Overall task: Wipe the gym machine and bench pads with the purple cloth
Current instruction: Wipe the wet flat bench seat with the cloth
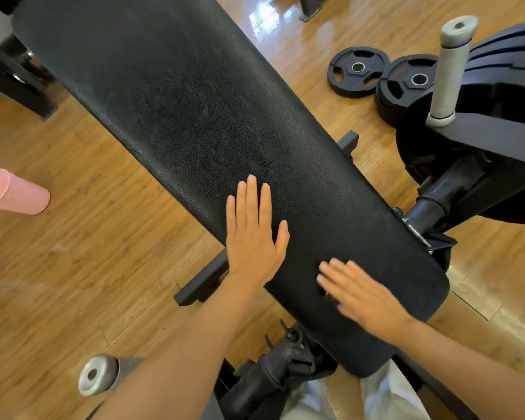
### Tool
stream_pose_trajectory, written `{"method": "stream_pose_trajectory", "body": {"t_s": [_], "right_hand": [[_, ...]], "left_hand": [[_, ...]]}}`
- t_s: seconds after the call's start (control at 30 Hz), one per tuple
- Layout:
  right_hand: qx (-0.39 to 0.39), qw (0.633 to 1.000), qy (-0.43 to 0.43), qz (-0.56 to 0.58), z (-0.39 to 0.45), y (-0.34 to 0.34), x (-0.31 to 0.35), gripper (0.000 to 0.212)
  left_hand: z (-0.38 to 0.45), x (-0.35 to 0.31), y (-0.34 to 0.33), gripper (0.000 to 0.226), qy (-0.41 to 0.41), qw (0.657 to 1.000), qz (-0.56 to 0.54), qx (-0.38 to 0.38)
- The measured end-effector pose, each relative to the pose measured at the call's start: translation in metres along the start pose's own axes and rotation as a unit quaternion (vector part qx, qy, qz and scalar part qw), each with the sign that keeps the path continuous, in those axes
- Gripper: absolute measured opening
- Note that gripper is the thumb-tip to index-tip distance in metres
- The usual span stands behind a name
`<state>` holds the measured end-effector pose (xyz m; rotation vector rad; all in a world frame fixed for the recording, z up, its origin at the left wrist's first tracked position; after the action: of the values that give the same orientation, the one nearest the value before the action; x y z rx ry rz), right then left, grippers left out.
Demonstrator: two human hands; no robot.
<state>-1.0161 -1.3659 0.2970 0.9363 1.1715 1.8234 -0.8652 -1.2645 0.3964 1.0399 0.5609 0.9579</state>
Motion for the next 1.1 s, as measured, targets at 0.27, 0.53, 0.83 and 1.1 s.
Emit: {"method": "stream_pose_trajectory", "body": {"t_s": [0.27,0.53,0.83,1.1], "right_hand": [[-0.137,0.916,-0.355,0.128,-0.005,0.015,-0.055,0.057],[-0.065,0.981,-0.140,0.118,-0.013,-0.011,0.026,0.065],[0.036,0.997,0.053,-0.033,-0.011,0.015,0.016,0.073],[0.045,0.997,0.048,0.027,0.037,0.065,-0.014,0.058]], "left_hand": [[-0.029,-0.029,-0.010,0.068,-0.021,0.999,0.000,0.046],[-0.048,-0.031,-0.015,0.069,-0.036,0.996,0.016,0.081],[-0.053,-0.029,-0.008,0.068,0.010,0.985,-0.001,0.170],[-0.056,-0.024,0.033,0.065,0.106,0.958,-0.023,0.267]]}}
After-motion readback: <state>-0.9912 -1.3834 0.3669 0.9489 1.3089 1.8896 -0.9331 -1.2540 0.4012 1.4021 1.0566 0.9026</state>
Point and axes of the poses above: each hand's wrist, its own z-axis towards the middle knuckle, its own y-axis out of the back of the hand, x = y × z, the point moved 10 cm from there along z, towards the middle knuckle, and after that the axes turned 8 degrees about -x, right-handed, at the moved point
